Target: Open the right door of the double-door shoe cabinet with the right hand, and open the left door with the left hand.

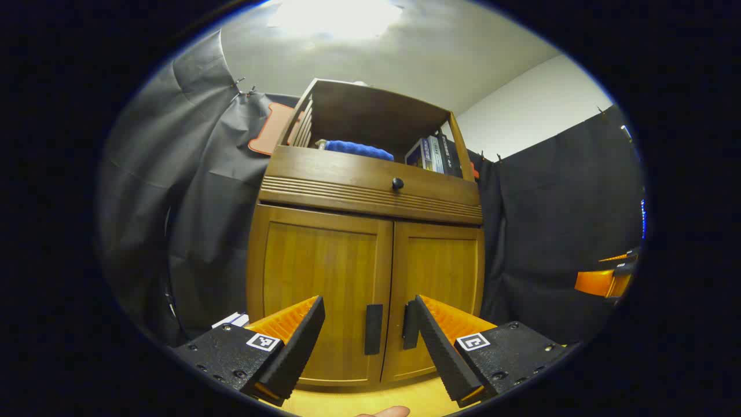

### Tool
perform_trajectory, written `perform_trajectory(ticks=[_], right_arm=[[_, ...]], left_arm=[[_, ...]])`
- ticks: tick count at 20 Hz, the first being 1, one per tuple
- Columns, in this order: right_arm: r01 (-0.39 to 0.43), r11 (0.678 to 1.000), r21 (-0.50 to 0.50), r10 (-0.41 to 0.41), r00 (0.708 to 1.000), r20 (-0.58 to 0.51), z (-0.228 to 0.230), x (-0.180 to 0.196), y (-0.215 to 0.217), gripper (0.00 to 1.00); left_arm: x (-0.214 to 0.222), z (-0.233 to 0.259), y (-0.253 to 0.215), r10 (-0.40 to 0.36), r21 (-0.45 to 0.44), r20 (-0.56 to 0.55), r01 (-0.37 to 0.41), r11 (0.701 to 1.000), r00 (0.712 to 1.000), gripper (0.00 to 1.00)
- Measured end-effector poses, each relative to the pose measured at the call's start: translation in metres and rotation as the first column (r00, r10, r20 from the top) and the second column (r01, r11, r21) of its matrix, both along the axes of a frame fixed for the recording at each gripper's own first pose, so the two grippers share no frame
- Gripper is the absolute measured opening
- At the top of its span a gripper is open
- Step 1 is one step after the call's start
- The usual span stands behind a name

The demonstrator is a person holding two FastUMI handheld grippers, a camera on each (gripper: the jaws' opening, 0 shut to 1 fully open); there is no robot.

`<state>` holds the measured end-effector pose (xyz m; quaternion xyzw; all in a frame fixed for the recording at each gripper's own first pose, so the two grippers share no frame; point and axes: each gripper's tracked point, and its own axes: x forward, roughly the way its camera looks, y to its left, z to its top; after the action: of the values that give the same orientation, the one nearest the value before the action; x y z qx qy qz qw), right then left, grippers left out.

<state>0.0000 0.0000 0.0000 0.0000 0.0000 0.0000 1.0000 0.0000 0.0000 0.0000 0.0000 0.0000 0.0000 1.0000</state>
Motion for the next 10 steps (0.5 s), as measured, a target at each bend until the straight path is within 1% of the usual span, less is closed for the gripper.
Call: perform_trajectory(ticks=[1,2,3,4,5,6,7,8,9,10], right_arm=[[-0.003,1.0,-0.002,0.003,1.0,0.003,0.002,-0.001,0.001,0.98],[-0.002,1.0,-0.006,0.002,1.0,0.009,0.003,-0.002,0.001,0.98],[0.001,1.0,-0.01,-0.001,1.0,0.013,0.005,-0.003,0.002,1.0],[-0.001,1.0,-0.014,0.001,1.0,0.017,0.005,-0.003,0.003,0.98],[-0.007,1.0,-0.014,0.007,1.0,0.021,0.006,-0.003,0.006,0.98],[-0.013,1.0,-0.016,0.013,1.0,0.023,0.007,-0.003,0.008,1.0],[-0.018,1.0,-0.021,0.018,1.0,0.024,0.007,-0.003,0.011,1.0],[-0.023,0.999,-0.027,0.024,0.999,0.028,0.007,-0.003,0.013,0.98],[-0.03,0.999,-0.033,0.031,0.999,0.032,0.008,-0.003,0.016,0.94],[-0.036,0.999,-0.04,0.037,0.999,0.035,0.007,-0.003,0.019,0.98]], left_arm=[[-0.002,0.001,0.006,0.026,0.015,0.003,-0.026,1.0,1.0,0.95],[0.0,0.01,0.017,0.066,0.035,0.043,-0.067,0.997,0.997,0.95],[-0.001,0.019,0.028,0.106,0.051,0.075,-0.11,0.993,0.992,0.93],[-0.001,0.024,0.036,0.131,0.057,0.091,-0.137,0.989,0.987,0.92],[0.0,0.023,0.036,0.135,0.058,0.101,-0.141,0.988,0.986,0.95],[0.0,0.024,0.036,0.126,0.052,0.101,-0.132,0.99,0.987,0.91],[0.0,0.022,0.037,0.121,0.044,0.093,-0.125,0.991,0.988,0.91],[0.0,0.02,0.038,0.123,0.037,0.086,-0.126,0.991,0.989,0.91],[0.0,0.02,0.04,0.126,0.031,0.082,-0.129,0.991,0.989,0.94],[0.0,0.02,0.041,0.128,0.029,0.077,-0.131,0.991,0.989,0.9]])
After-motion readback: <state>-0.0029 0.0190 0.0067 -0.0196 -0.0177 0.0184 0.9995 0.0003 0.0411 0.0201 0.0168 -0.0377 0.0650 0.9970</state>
